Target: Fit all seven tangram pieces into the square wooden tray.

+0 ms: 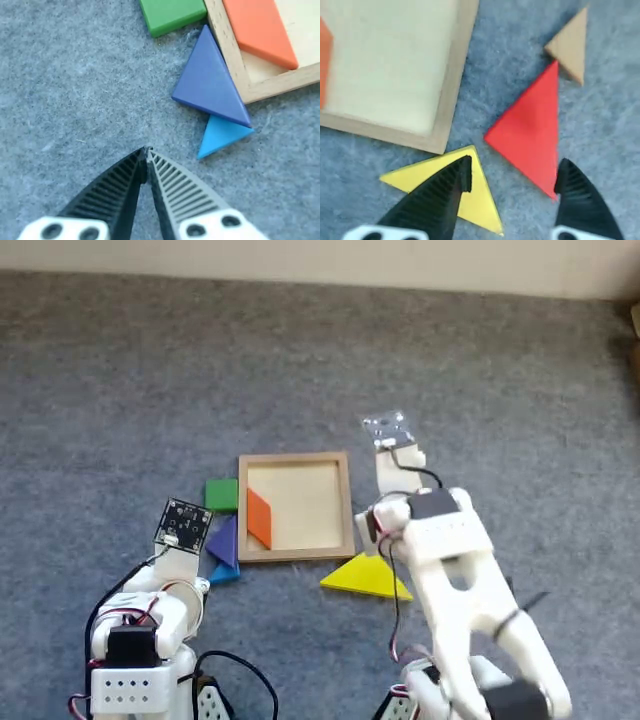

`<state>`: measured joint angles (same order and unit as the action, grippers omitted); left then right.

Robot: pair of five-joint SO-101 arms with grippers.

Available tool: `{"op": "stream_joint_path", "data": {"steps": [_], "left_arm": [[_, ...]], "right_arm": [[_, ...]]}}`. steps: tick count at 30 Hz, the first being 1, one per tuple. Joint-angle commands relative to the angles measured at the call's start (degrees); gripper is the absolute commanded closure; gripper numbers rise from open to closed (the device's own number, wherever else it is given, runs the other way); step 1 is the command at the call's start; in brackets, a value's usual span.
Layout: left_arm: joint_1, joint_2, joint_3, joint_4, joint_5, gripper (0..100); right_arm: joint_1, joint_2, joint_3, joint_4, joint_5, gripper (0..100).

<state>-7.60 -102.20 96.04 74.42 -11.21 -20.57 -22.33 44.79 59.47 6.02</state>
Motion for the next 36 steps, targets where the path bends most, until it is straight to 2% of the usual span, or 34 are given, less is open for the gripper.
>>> {"op": "stream_joint_path", "data": {"steps": [1,18,36], "left_arm": [[1.1,-1.5,1.1,0.4,-0.4,99],[1.1,-1.5,1.1,0.4,-0.4,99],[1.1,-1.5,1.1,0.4,-0.4,99]], "right_arm": [[1.0,7.1,-7.3,0.4,-0.8,68.0],[3.2,25.9,-16.2,0.0,-0.5,66.3],[3.2,27.0,-16.9,-0.1,-0.7,66.3]]}}
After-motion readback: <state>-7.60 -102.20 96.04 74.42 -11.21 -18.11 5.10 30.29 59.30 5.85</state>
